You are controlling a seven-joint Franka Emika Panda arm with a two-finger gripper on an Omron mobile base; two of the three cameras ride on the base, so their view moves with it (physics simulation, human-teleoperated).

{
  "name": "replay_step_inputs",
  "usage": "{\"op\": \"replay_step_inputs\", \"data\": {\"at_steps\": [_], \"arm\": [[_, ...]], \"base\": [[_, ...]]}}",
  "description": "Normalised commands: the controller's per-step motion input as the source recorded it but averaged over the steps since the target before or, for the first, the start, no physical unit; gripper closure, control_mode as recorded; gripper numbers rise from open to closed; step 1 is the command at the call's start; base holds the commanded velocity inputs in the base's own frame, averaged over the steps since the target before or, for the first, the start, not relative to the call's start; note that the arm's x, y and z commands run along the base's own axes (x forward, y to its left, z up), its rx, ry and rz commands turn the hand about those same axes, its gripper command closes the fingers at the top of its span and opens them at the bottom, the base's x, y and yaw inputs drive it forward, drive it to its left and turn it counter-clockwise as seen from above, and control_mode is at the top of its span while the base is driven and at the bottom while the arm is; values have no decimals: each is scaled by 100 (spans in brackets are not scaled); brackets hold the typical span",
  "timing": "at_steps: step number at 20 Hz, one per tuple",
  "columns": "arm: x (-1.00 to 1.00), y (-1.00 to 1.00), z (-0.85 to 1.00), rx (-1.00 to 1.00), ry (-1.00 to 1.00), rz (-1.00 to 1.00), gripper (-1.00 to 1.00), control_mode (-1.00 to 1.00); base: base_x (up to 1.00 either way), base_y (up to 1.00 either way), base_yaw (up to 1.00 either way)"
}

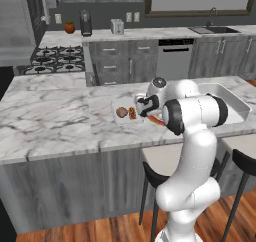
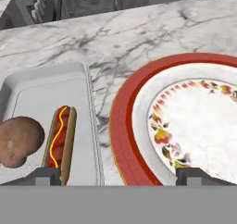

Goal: Place one cooked food and one vegetable from the large plate to each tupperware container.

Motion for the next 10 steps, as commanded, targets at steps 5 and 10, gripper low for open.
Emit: {"op": "replay_step_inputs", "data": {"at_steps": [5, 10], "arm": [[-55, -64, 29, 0, 14, -23, -100, -100], [-76, -49, 0, -2, 0, -19, -100, -100]], "base": [[0, 0, 0], [0, 0, 0]]}}
